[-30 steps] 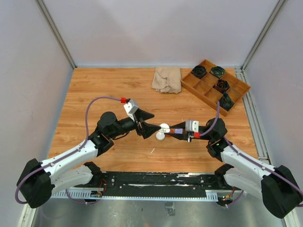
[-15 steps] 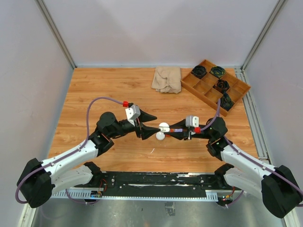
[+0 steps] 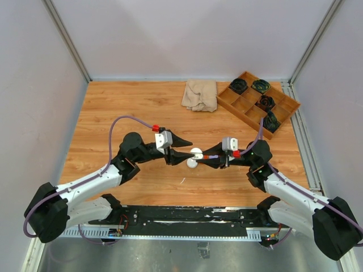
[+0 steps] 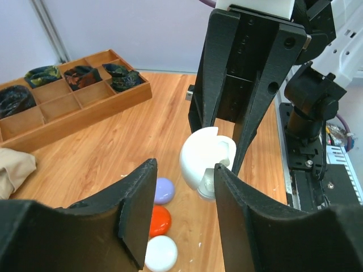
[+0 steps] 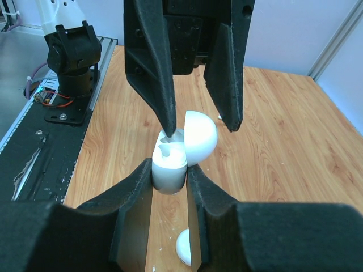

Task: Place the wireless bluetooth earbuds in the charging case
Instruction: Open the charging case.

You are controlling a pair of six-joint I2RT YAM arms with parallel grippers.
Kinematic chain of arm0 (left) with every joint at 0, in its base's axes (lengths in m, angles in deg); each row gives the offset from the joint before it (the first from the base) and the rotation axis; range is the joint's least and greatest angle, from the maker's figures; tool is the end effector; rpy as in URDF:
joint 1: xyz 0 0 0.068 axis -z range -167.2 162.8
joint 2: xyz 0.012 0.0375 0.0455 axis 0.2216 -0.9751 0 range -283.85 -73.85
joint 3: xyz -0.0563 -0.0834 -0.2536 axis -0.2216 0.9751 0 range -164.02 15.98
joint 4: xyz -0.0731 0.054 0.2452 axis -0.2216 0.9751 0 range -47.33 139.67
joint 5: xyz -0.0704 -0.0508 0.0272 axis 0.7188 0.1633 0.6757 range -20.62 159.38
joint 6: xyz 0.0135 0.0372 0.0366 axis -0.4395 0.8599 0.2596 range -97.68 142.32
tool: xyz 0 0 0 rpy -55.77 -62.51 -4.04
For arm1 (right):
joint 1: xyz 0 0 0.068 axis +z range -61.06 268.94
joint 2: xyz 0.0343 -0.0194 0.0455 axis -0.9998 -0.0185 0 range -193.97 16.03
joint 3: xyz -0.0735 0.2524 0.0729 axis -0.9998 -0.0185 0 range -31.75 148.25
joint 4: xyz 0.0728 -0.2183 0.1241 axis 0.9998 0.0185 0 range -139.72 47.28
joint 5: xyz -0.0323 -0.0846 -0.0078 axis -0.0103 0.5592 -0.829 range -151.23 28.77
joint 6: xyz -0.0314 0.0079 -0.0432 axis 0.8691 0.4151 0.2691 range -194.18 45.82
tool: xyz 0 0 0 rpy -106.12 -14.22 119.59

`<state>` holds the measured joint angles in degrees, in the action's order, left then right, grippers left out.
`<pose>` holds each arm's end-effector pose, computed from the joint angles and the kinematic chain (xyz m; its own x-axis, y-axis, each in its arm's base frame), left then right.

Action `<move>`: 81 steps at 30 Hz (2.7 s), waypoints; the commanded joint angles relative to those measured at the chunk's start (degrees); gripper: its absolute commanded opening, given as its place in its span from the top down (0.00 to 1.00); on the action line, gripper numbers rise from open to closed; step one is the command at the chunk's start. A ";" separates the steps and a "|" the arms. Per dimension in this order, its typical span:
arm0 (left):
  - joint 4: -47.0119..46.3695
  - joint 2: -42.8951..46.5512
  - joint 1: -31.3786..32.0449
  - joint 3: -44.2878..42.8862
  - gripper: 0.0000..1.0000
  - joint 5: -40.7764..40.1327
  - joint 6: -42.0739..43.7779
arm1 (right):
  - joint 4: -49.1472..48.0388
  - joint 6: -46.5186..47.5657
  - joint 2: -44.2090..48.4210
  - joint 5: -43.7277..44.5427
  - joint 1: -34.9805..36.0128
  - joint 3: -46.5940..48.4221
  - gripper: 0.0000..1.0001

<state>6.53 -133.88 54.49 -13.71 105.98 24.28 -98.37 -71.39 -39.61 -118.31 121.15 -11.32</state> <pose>0.1591 -0.1701 0.2806 0.1090 -0.0603 -0.9922 0.9737 0.2072 0.0944 0.1504 0.1301 0.2608 0.2440 0.1226 -0.9620 -0.9698 0.0307 -0.2421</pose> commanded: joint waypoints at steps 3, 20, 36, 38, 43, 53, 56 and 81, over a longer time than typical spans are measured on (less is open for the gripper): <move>-2.80 -2.72 -0.30 -3.59 0.59 3.40 0.84 | -2.95 -1.03 -0.34 -1.35 0.22 1.83 0.99; -2.88 -4.34 0.76 -4.67 0.64 3.82 0.00 | -4.10 -1.56 -0.78 -0.76 0.47 1.99 0.96; -2.93 -2.79 0.76 -4.24 0.89 3.90 0.82 | -3.13 -1.47 -1.28 1.15 0.49 1.57 0.65; -2.88 -2.67 0.76 -4.26 0.89 3.60 0.81 | -3.05 -1.51 -1.44 1.20 0.47 1.63 0.61; -2.89 -2.62 0.76 -4.28 0.89 2.86 0.87 | -3.04 -1.90 -2.23 0.89 0.46 1.81 0.59; -2.88 -2.35 0.76 -4.13 0.89 1.87 0.94 | -4.27 -2.65 -2.72 -0.02 0.49 1.72 0.70; -2.88 -2.50 0.76 -4.19 0.89 1.81 0.69 | -4.95 -2.85 -2.71 -0.45 0.45 1.72 0.71; -2.69 -0.33 0.76 -2.79 0.48 -2.44 -1.22 | -5.75 -0.52 -3.15 -1.25 0.57 0.67 0.94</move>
<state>5.44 -136.88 55.00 -16.71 106.33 23.69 -103.57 -74.15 -43.61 -118.38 121.21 -11.01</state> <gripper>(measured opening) 0.435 0.269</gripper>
